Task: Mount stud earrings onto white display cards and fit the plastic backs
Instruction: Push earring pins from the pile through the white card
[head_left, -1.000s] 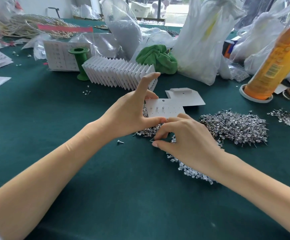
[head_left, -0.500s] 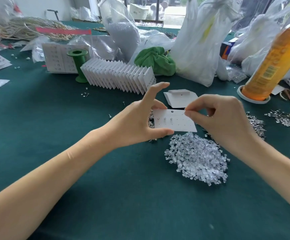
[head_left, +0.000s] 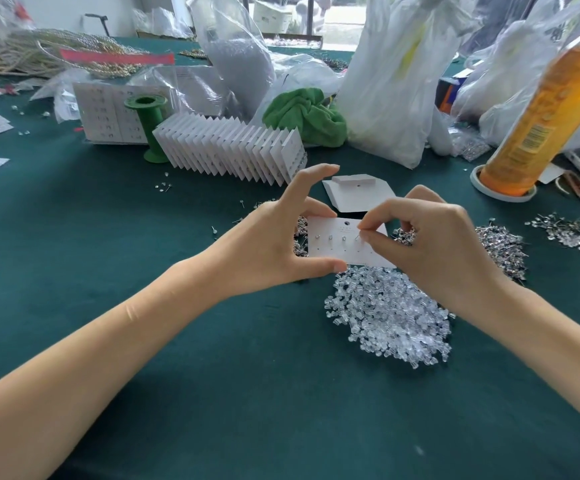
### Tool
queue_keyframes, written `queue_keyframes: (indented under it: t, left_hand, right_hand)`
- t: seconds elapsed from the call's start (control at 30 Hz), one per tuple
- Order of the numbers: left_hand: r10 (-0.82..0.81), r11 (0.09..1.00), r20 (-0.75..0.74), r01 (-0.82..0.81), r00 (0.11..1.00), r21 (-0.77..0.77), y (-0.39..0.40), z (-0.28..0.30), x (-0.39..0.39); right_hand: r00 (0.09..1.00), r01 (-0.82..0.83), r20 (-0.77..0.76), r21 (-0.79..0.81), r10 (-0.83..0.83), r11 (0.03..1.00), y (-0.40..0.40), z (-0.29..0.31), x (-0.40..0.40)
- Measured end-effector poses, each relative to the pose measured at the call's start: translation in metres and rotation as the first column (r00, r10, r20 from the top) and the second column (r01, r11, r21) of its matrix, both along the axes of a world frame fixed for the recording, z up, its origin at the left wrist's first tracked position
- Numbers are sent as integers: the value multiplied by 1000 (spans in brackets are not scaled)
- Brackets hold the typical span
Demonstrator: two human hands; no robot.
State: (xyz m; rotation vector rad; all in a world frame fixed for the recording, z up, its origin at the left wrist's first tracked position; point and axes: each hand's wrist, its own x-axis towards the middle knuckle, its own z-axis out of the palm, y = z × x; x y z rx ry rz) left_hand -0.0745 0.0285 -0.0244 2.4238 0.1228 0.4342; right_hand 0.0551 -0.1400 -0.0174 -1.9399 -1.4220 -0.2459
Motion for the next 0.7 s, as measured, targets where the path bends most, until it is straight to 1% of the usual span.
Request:
queue_keyframes:
  t: [0.33, 0.53, 0.7]
  left_hand:
    - [0, 1000, 15, 0, 1000, -23, 1, 1, -1]
    - [-2, 1000, 9, 2, 1000, -24, 0, 1, -1]
    - [-8, 1000, 14, 8, 1000, -15, 0, 2, -1]
  right_hand:
    - [993, -16, 113, -5, 17, 1000, -1, 2, -3]
    - [991, -18, 130, 22, 15, 1000, 0, -1, -3]
    - [989, -39, 144, 7, 38, 999, 0, -2, -4]
